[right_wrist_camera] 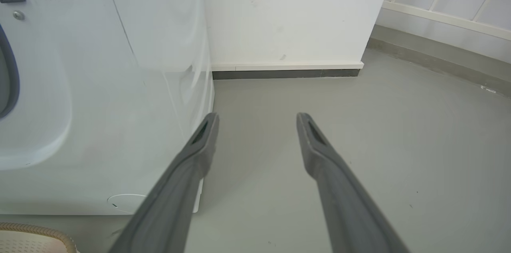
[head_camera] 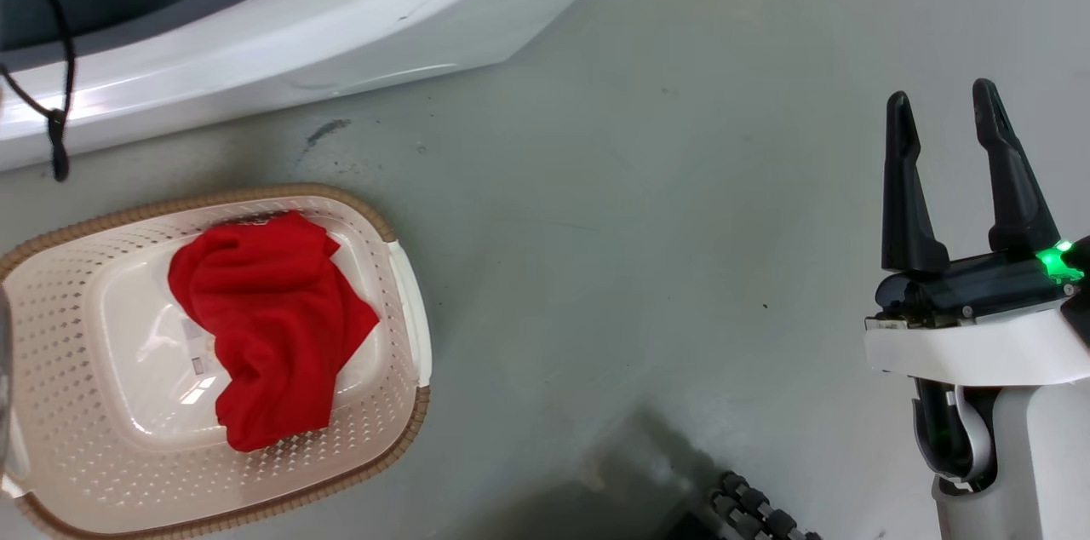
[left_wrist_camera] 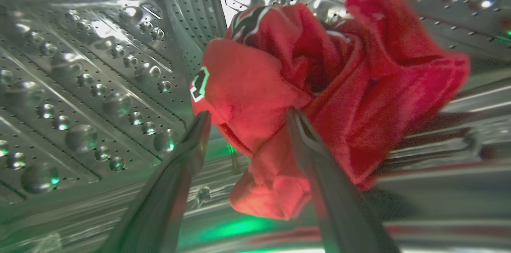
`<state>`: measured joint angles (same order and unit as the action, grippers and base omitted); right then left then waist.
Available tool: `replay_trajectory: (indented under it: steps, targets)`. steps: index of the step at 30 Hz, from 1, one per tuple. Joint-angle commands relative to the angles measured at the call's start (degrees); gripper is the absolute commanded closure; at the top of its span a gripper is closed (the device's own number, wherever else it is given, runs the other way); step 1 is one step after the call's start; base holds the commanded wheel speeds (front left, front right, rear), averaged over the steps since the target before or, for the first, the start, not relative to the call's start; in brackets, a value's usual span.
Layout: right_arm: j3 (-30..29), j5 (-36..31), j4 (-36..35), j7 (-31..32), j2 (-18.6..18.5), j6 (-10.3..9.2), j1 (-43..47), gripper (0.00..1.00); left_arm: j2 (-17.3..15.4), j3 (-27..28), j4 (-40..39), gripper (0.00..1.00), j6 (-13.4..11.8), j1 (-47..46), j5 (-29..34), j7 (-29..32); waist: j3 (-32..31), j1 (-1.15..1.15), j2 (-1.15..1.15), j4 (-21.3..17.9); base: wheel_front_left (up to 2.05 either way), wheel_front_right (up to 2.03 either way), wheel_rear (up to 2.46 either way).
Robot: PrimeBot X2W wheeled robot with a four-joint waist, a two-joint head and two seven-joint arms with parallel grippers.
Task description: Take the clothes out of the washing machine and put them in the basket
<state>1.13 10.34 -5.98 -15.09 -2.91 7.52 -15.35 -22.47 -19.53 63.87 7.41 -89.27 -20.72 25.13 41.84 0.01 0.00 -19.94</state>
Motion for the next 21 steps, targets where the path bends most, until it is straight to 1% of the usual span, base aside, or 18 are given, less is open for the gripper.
replay_trajectory:
  steps: [1,3,10,14,15,16,17,21]
  targets:
    - [0.1,0.3,-0.3,-0.1,0.1,-0.06,-1.2,0.00,-0.1,-0.2,0.1,0.00,0.0,-0.9,-0.3,0.3,0.8,-0.01,0.00,-0.7,0.00,0.00,0.00]
    - [0.2,0.7,-0.4,-0.1,0.1,-0.05,-1.1,0.00,-0.6,-1.3,0.6,0.00,0.0,-1.2,-0.4,1.3,1.3,-0.01,0.00,-1.1,0.00,0.00,0.00]
    - [0.3,1.3,-0.6,-0.1,0.1,-0.06,-1.1,0.00,-1.4,-2.5,2.3,0.00,0.0,-2.0,-1.2,0.9,2.6,-0.01,0.00,-1.9,0.00,0.00,0.00]
    - [0.2,1.3,-0.6,-0.1,0.1,-0.05,-1.2,0.00,-1.3,-3.0,2.9,0.00,-0.9,-2.3,-0.8,-0.7,3.1,-0.01,0.00,-1.9,0.00,0.00,0.00]
    - [0.2,1.4,-0.6,-0.1,0.1,-0.06,-1.2,0.00,-1.3,-3.1,3.2,0.07,-0.9,-2.3,-0.9,-0.9,3.1,-0.01,0.00,-1.8,0.00,0.00,0.00]
    - [0.2,1.3,-0.5,-0.1,0.1,-0.06,-1.3,0.00,-1.3,-3.1,3.0,0.50,-0.9,-2.4,-0.9,-1.8,3.2,-0.01,0.00,-1.8,0.00,0.00,0.00]
    - [0.1,1.3,-0.4,-0.1,0.1,-0.05,-1.3,0.00,-1.4,-3.2,3.0,1.00,-0.8,-2.5,-0.8,-2.4,3.2,-0.01,0.00,-1.8,0.00,0.00,0.00]
    - [0.2,1.2,-0.2,-0.1,0.1,-0.06,-1.4,0.00,-1.3,-3.5,3.6,1.00,-0.8,-2.9,-0.8,-3.9,2.9,-0.01,0.00,-1.6,0.00,0.00,0.00]
